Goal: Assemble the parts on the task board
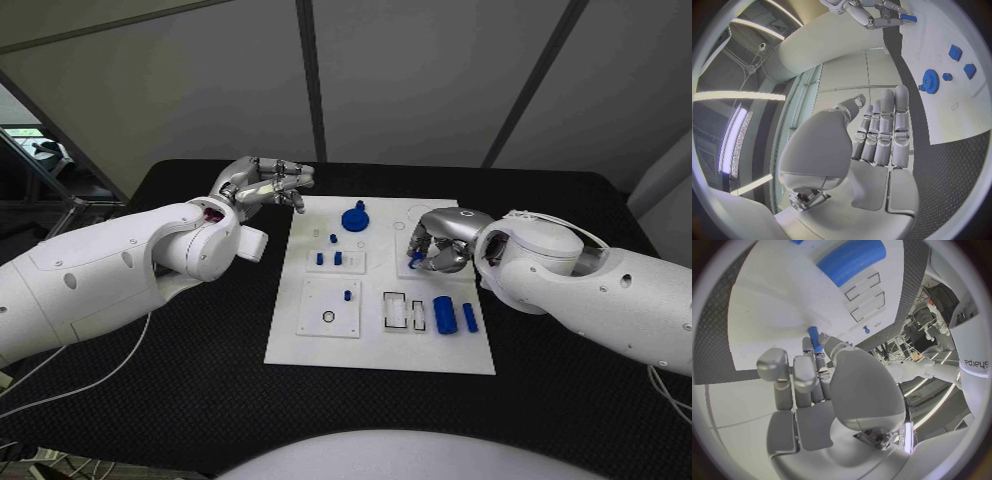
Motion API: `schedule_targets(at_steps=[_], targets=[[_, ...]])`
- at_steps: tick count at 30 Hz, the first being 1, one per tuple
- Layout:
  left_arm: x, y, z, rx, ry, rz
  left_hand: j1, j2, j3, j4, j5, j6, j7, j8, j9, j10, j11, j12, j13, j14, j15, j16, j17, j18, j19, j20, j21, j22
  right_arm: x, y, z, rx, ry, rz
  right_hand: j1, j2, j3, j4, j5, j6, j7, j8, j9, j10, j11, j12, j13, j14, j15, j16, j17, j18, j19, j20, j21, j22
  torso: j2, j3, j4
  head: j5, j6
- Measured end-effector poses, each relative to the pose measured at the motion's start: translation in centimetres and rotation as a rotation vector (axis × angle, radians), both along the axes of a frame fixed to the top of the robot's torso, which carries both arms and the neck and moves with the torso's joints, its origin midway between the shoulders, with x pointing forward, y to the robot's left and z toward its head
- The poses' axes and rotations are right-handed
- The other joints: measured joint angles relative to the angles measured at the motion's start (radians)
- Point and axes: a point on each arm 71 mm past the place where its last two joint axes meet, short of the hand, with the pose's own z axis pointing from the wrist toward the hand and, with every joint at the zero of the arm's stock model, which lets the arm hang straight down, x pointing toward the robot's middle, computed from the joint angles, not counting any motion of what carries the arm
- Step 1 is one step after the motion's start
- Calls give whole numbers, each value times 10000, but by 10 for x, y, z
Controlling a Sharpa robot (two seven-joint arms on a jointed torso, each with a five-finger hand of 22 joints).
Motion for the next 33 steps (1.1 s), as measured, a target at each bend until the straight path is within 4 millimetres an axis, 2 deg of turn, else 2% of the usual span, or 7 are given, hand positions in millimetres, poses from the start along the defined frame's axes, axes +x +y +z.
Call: schedule_targets(at_steps=[3, 8, 15, 21, 29, 33], targets=[[0, 0, 0, 0, 2, 0, 0, 0, 0, 0, 0, 0, 0, 0, 0, 0, 1, 0, 0, 0, 0, 0, 1, 0, 0, 0, 0, 0, 0, 0, 1, 112, -139, -69, 63, 63, 217, -103, -219, 48, 43, 108, 5, 156, -51, -2, 24, 13, -18, 50, 47, -1, 54, -15, 77, 158, 0, 0, -1, -7, -1], [0, 0, 0, 0, 4, 0, 40, 39, 0, 0, 0, 0, 0, 0, 0, -41, 41, 0, -2, 0, 0, 1, -7, 0, 0, 0, 0, -6, -1, 0, 1, 280, -356, -149, 76, 75, 466, -335, -257, 83, 55, 154, 6, 295, -92, -40, 54, 13, -18, 50, 61, -1, 105, -36, 145, 262, -1, 0, -3, -17, 0], [0, 0, 0, 5, 8, 7, 40, 39, 0, 0, 0, 0, 0, 0, 0, -40, 41, 0, -9, 0, 0, 1, -10, 0, 0, 0, 0, -9, -6, -2, 9, 498, -705, -147, 79, 71, 583, -454, -58, 88, 51, 172, 15, 294, -91, -165, 53, 13, -17, 50, 60, -1, 105, -36, 145, 261, -7, -2, -10, -19, -2], [0, 1, 0, 14, 13, 26, 40, 39, 0, 0, 0, 0, 0, 0, 0, -40, 41, 0, -8, 0, 0, 1, -10, 0, 0, 0, 0, -9, -23, -2, 22, 796, -1001, 111, 133, 18, 622, -494, -57, 103, 34, 172, 22, 329, -54, -189, 57, 13, -17, 50, 59, -1, 105, -36, 145, 261, -12, -6, -10, -25, 0], [1, 1, -1, 15, 16, 32, 40, 39, 0, 0, 0, 0, 0, 0, 0, -40, 41, 0, -8, 0, 0, 1, -10, 0, 0, 0, 0, -8, -47, 22, 40, 1589, -1218, 867, 161, -10, 680, -554, 72, 148, 40, 170, 30, 326, -52, -244, 71, 13, -17, 87, 82, -1, 105, -36, 197, 303, -14, -11, 2, 21, 2], [1, 0, -1, 3, 16, 11, 40, 39, 0, 0, 0, 0, 0, 0, 0, -40, 41, 0, -7, 0, 0, 1, -9, -1, 0, 0, 0, -8, -52, 44, 44, 2087, -1191, 1282, 161, -10, 680, -555, 72, 175, 20, 163, 33, 326, -52, -245, 71, 13, -16, 87, 82, -2, 105, -36, 197, 302, -12, -16, 9, 47, -7]])
